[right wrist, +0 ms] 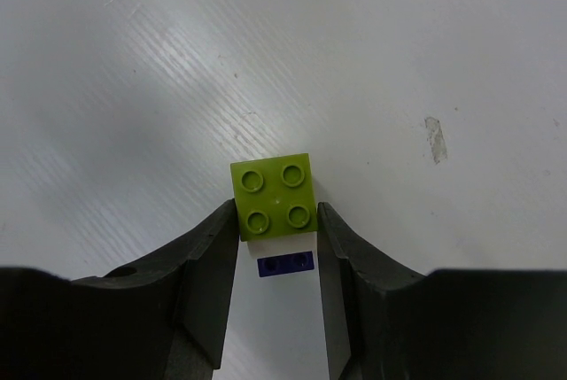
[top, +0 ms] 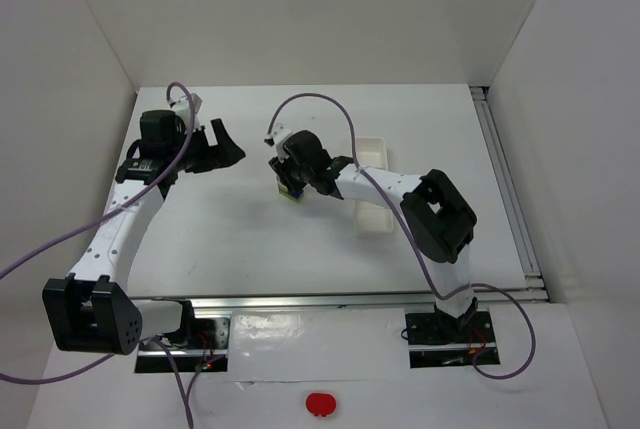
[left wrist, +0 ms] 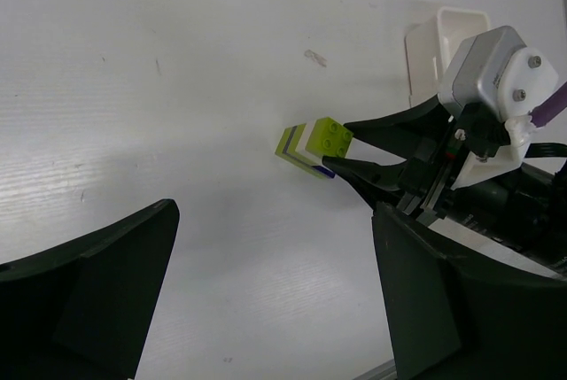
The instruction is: Sort the legos into containers by color
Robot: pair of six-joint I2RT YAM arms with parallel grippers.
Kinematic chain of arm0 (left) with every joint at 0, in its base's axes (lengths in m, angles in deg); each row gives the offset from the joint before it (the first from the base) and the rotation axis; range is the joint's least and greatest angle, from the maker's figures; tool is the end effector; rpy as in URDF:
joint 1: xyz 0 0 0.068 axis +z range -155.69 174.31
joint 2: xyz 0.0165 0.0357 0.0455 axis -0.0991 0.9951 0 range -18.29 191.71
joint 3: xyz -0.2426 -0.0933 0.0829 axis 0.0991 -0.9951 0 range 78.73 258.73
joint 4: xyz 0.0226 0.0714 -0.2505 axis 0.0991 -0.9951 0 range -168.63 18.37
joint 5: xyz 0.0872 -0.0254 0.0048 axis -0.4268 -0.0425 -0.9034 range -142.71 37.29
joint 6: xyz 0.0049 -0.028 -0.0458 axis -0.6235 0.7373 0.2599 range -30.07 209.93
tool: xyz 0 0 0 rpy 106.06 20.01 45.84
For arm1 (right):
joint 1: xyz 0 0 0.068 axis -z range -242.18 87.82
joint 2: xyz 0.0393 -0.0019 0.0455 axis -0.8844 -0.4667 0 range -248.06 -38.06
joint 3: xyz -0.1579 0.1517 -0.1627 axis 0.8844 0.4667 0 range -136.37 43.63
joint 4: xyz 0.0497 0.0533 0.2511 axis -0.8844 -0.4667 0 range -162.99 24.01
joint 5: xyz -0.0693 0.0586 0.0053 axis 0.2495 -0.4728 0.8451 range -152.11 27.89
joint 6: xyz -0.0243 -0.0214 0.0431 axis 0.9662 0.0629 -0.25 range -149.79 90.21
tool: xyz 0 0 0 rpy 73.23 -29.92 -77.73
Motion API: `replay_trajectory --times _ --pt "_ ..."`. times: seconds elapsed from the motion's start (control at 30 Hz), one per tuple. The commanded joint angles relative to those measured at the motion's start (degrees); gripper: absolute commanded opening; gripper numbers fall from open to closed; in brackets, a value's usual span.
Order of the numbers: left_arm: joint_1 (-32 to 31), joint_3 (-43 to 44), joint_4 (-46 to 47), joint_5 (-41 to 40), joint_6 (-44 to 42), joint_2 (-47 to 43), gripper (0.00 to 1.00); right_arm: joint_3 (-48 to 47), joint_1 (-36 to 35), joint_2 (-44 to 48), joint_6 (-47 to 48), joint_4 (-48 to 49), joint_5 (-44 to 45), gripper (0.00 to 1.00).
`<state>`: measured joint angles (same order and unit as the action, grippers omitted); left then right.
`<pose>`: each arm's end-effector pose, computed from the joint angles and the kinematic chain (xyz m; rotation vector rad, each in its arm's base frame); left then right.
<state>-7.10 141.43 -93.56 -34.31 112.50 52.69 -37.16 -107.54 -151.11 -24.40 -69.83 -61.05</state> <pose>0.2779 -0.0181 0.3329 -0.1945 2.1139 -0.5871 0.3176 0.3205 0.2118 -0.9440 2.0151 0.3675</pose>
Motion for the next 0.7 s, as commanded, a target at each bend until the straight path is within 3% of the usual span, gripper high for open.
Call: replay_trajectory --times 0.0,0.07,0.23,0.33,0.47,0.6,0.67 --pt "0.36 0.15 1.45 2.26 -0.86 -0.5 1.0 -2.61 0.28 0.54 -2.48 1.54 0.62 0.32" --pt "0.36 -0.46 2.33 4.71 -1.47 -0.49 1.0 -1.65 1.33 3.79 -3.89 2.08 -1.75 0.29" --pt "1.5 -4.86 7.5 17.0 -1.57 0.73 0.98 0.9 9.65 11.27 -7.49 1.29 -22.44 0.26" --pt "2.02 -7.15 12.6 26.5 -0.51 3.28 1.0 2.04 15.1 14.7 -9.07 -0.55 -34.32 0.26" --pt "2.55 -7.24 22.08 41.96 2.47 8.73 0.98 5.55 20.83 19.89 -13.9 -0.3 -43.05 0.26" --pt "0.72 -7.25 31.67 48.92 5.91 12.77 0.98 10.82 25.06 24.62 -19.87 4.0 -52.46 0.26" --pt "-1.13 -5.49 30.82 48.93 3.99 14.44 1.0 13.46 25.76 26.12 -21.46 5.76 -54.66 0.26"
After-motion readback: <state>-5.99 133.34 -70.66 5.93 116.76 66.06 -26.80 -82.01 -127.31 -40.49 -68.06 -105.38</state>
